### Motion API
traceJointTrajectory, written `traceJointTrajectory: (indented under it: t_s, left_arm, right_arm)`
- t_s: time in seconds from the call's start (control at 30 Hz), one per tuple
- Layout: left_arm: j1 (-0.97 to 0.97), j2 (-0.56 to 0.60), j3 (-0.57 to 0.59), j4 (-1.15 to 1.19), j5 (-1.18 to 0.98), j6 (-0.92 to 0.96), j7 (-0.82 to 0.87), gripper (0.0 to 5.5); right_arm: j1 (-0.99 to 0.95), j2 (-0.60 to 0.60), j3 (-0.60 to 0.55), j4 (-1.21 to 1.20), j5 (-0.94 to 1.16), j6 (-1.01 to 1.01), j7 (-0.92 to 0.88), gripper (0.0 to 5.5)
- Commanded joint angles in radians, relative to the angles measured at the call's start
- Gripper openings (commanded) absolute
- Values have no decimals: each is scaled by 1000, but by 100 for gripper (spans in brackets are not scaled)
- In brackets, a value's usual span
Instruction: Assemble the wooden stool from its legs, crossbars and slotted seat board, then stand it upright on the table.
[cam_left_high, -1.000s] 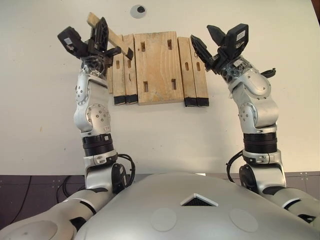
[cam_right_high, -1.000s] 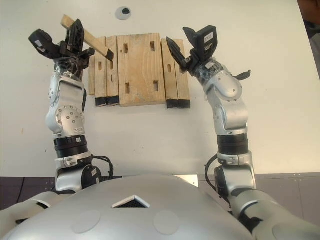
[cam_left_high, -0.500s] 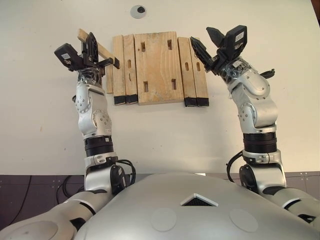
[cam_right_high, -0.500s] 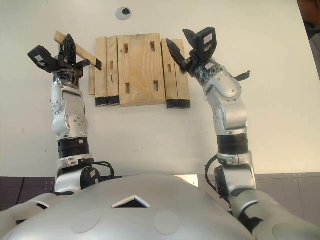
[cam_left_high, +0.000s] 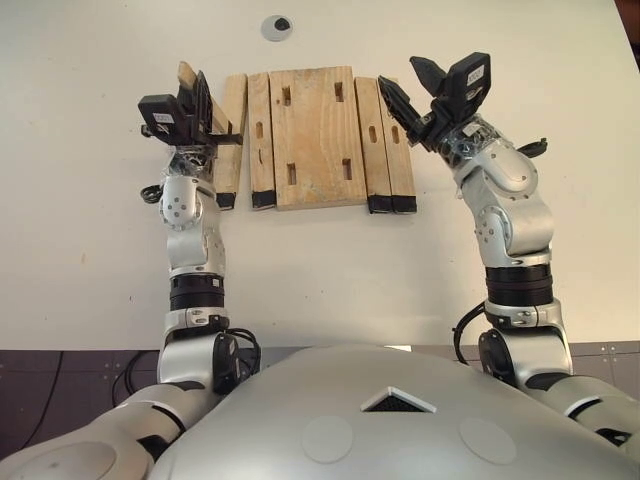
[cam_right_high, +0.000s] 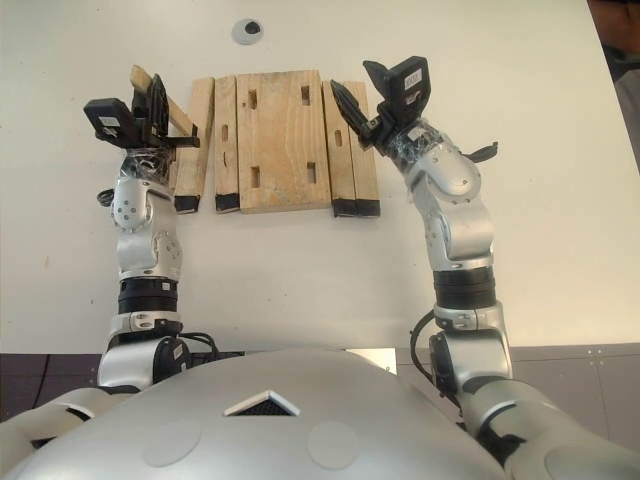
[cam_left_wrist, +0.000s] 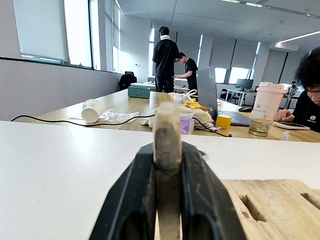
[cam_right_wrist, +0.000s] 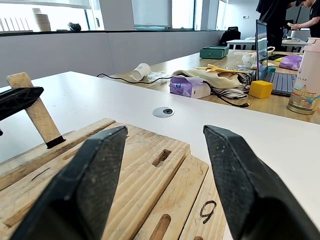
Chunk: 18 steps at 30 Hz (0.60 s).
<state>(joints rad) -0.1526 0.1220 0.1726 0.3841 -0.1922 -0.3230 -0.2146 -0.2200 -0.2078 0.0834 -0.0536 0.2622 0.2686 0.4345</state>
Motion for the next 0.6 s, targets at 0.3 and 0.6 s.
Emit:
traceJointTrajectory:
  t_s: [0.3, 0.6]
  left_arm:
    - [83, 65, -49, 365, 31, 116, -125, 37]
    - [14, 127, 29, 209, -37, 148, -72, 37]
  right_arm:
    - [4, -8, 17, -3, -27, -6, 8, 282]
    - [25, 9, 31, 1, -48, -34, -16, 282]
